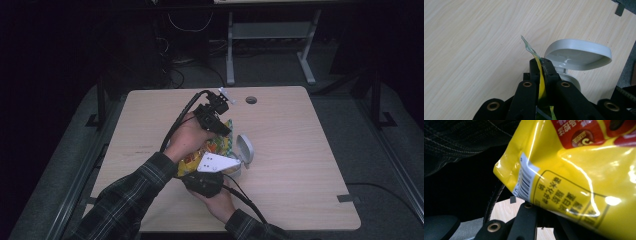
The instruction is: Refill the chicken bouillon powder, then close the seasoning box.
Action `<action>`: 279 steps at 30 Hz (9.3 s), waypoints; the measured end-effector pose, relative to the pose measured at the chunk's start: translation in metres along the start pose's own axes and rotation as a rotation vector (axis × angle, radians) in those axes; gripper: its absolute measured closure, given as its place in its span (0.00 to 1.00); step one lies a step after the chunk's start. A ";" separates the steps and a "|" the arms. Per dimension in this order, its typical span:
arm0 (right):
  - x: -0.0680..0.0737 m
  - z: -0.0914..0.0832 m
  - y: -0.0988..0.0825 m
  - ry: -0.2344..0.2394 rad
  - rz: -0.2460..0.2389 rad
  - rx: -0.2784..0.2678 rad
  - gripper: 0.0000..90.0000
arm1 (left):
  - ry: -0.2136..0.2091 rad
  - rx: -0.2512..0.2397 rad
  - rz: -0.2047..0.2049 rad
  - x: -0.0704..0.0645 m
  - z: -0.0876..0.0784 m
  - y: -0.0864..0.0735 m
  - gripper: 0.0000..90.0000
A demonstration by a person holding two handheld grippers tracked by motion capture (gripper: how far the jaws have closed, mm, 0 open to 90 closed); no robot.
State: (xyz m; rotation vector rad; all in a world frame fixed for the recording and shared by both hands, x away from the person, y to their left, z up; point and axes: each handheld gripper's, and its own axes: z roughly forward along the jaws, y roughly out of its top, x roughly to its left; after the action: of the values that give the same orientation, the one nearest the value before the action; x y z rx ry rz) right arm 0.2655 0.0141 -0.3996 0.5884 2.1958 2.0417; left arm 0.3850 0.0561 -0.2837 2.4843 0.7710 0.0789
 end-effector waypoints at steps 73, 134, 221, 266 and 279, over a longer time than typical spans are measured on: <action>-0.007 0.011 -0.029 -0.039 0.004 0.140 1.00 | -0.169 -0.246 -0.009 0.030 -0.061 -0.069 1.00; -0.006 -0.042 -0.043 -0.082 -0.011 0.296 1.00 | -0.128 -0.523 -0.016 0.085 -0.032 -0.140 0.98; -0.040 -0.160 -0.034 -0.258 0.019 0.328 1.00 | 0.036 -0.283 -0.033 0.053 0.013 -0.311 0.15; -0.084 -0.150 -0.001 -0.317 0.028 0.153 1.00 | 0.048 -0.291 -0.045 0.060 0.012 -0.313 0.16; -0.089 -0.161 -0.003 -0.392 0.031 0.139 0.87 | 0.042 -0.293 -0.050 0.060 0.012 -0.315 0.16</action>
State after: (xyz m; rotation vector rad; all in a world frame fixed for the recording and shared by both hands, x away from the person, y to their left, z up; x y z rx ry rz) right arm 0.2951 -0.1675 -0.4032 0.9503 2.1080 1.6207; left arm 0.2775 0.3017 -0.4594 2.1915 0.7781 0.2115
